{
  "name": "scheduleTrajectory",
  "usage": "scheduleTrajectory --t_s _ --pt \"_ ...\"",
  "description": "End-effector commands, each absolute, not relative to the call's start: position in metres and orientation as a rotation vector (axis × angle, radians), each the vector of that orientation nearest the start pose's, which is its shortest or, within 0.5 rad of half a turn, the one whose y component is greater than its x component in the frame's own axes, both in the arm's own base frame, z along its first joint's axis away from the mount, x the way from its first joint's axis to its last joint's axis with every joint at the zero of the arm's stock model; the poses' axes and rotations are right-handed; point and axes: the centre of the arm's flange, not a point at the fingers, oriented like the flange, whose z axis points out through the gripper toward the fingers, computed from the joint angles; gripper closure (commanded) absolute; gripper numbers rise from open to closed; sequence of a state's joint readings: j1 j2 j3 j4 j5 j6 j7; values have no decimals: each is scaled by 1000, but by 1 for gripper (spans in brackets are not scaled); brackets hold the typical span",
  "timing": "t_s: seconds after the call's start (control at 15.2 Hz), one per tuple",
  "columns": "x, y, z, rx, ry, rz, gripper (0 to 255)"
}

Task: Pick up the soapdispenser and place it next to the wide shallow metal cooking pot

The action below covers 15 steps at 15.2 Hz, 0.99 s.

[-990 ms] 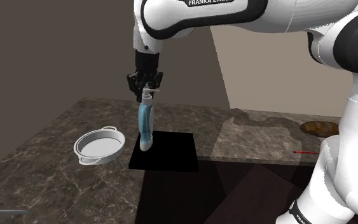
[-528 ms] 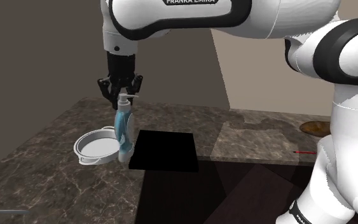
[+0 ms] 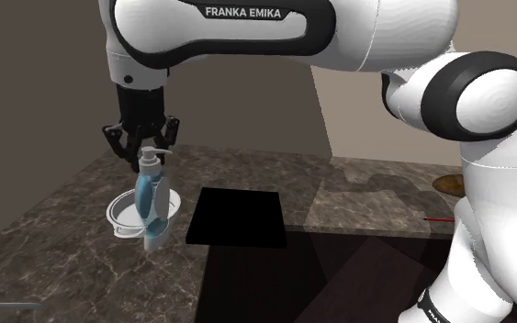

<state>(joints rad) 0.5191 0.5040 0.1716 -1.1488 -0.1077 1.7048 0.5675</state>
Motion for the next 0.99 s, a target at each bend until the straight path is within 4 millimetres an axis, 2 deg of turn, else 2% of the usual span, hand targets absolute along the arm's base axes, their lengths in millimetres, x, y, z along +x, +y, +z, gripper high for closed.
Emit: scheduleTrajectory --t_s 0.0,0.92 --pt "569 419 511 -3121 -173 -98 255" --pt "569 419 437 -3121 -173 -98 255"
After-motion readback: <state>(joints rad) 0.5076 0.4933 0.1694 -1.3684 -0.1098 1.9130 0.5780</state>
